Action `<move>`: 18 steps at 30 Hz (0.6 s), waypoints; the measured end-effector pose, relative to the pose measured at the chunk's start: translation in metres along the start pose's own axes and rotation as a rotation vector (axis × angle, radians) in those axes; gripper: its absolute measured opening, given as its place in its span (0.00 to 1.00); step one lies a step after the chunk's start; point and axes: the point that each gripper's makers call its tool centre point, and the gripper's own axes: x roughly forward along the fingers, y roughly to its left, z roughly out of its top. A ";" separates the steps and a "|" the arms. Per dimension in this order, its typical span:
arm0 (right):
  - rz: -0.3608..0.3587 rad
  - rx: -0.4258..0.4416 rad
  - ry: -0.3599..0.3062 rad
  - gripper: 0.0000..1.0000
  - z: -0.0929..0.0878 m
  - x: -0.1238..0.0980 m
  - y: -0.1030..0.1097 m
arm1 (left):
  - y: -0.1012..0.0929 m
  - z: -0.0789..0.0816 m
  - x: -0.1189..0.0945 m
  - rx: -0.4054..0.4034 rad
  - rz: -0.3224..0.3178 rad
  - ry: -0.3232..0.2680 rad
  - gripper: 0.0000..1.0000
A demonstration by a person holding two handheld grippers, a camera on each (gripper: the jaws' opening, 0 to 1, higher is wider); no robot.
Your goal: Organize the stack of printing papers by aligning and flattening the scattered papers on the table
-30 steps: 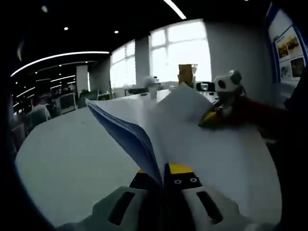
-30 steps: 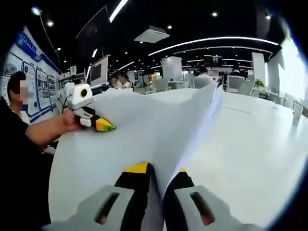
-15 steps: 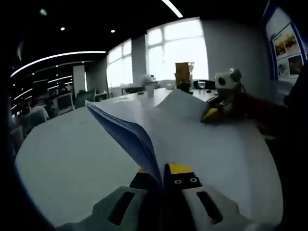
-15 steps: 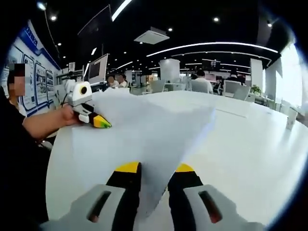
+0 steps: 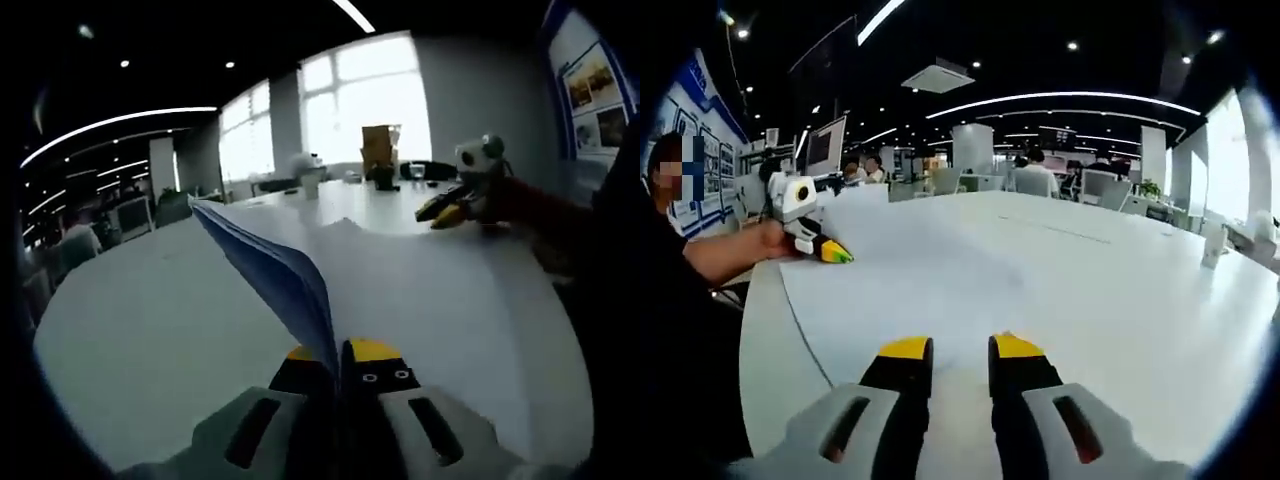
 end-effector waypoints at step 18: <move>0.124 -0.077 -0.011 0.24 0.019 0.046 0.036 | 0.000 -0.001 0.003 0.003 -0.009 0.003 0.06</move>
